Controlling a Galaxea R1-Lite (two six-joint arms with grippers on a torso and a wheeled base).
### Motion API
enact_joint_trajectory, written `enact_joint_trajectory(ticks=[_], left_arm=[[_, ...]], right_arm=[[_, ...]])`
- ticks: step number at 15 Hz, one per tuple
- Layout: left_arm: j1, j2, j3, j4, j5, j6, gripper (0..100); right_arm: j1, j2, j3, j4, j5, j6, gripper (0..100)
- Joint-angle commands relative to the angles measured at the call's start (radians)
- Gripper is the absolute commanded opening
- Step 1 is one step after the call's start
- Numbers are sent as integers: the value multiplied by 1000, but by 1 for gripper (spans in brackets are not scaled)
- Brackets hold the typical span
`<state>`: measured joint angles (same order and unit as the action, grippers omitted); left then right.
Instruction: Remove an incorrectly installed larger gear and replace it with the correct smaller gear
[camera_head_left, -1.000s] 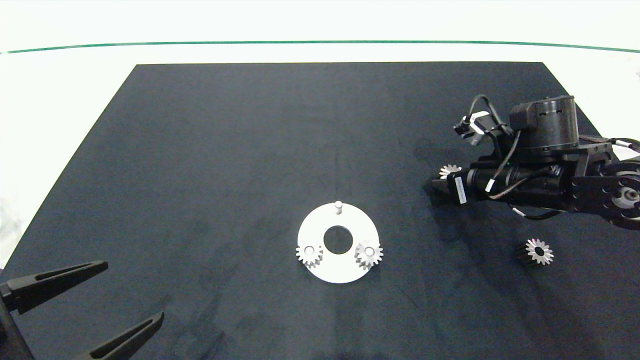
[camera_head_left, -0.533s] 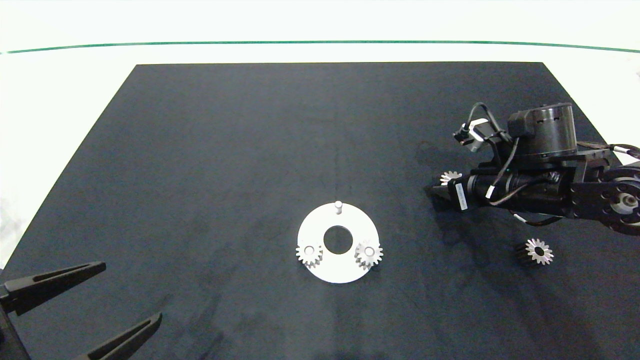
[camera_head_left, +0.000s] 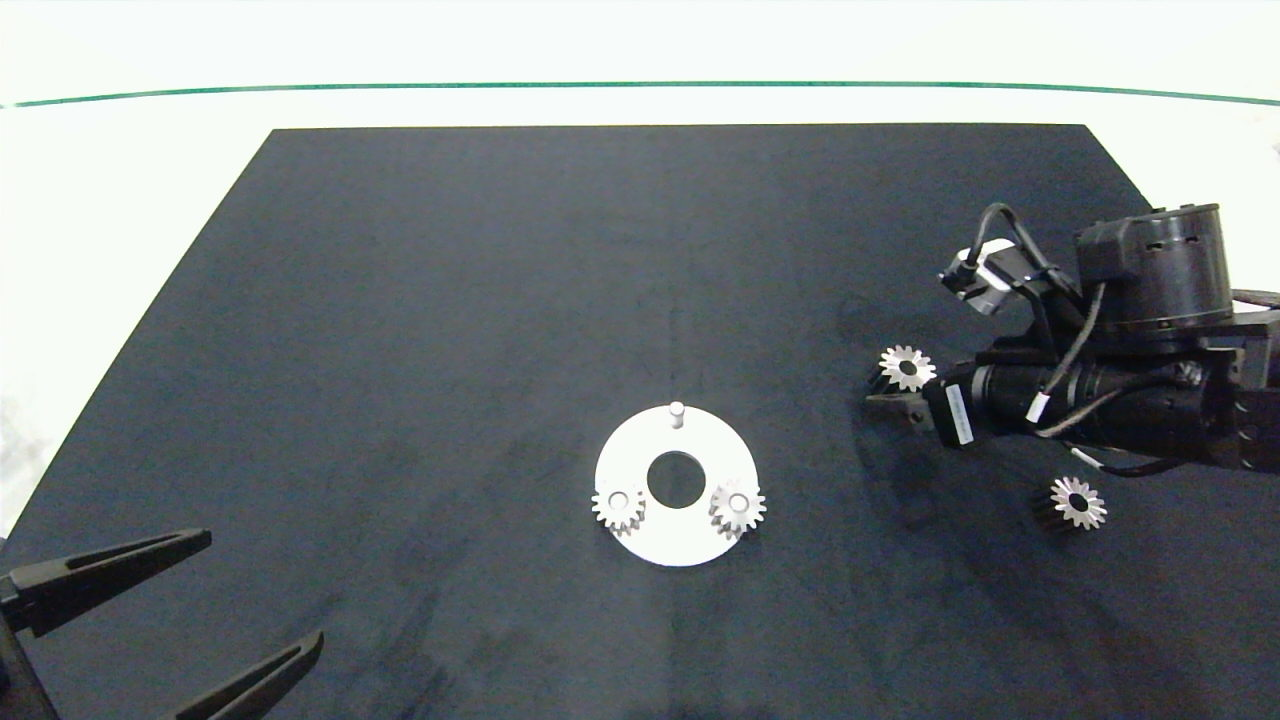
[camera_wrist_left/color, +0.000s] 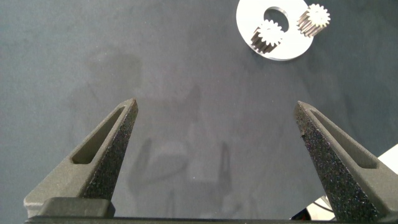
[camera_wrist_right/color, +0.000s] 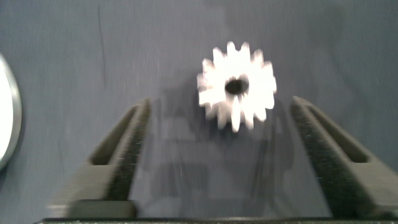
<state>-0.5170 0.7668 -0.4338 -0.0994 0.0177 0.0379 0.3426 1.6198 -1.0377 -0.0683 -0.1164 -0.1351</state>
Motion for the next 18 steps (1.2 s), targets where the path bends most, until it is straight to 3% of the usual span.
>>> enact_joint_trajectory(ticks=[1,5,8,14,18], left_arm=[[-1,-1,7,-2,1,-1,100],[0,-9,9,-2,4,0,100],[0,-18,12,0,4,0,100],[2,-24,12,1,7,0,100],[0,-30,12,3,7,0,100]], right_arm=[[-14,-156,103,62,-6,-3,100],[-114,-236,228,68,-6,-6,100],[-192,-241,295,64,9,-38,100],[-224,-248,346,56,23,-32,100],[-281,-239,349,54,76,-31,100]])
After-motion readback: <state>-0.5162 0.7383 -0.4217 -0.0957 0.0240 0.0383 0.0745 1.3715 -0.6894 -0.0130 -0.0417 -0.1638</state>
